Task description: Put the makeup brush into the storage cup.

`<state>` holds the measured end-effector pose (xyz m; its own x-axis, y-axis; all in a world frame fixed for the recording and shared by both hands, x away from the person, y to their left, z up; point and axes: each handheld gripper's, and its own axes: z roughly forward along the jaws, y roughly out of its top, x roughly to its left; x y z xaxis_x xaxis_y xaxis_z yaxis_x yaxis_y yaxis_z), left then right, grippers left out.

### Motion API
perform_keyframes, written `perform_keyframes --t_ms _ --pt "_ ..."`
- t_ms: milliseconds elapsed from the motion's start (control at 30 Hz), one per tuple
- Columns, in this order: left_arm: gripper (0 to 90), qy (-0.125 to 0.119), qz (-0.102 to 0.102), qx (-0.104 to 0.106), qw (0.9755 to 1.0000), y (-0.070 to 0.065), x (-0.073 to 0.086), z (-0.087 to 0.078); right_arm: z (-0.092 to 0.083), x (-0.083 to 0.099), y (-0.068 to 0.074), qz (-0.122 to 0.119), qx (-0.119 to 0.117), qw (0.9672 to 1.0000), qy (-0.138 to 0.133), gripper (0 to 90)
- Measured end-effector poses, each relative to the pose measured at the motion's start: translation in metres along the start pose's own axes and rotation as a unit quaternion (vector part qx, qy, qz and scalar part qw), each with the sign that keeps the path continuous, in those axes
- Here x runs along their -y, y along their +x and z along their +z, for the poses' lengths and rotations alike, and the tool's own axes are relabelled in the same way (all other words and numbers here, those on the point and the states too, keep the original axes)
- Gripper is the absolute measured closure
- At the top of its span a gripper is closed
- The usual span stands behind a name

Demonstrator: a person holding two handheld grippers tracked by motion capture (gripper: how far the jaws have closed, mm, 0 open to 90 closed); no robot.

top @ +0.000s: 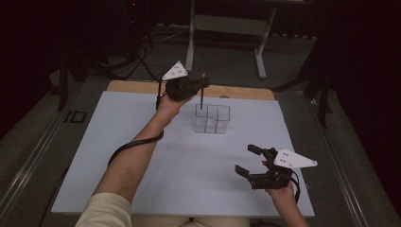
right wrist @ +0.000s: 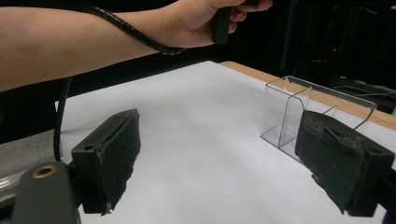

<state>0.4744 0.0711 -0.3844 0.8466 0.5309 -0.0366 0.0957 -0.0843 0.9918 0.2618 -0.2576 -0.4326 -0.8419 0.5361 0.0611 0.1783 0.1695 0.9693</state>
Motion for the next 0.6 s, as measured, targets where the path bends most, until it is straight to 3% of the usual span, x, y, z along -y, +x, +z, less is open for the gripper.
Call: perform_keyframes --t_ms 600 --pt "84.0 0.011 -0.019 -0.010 0.9997 0.006 0.016 0.004 0.000 0.001 -0.001 0.000 0.000 1.0000 0.002 14.2"
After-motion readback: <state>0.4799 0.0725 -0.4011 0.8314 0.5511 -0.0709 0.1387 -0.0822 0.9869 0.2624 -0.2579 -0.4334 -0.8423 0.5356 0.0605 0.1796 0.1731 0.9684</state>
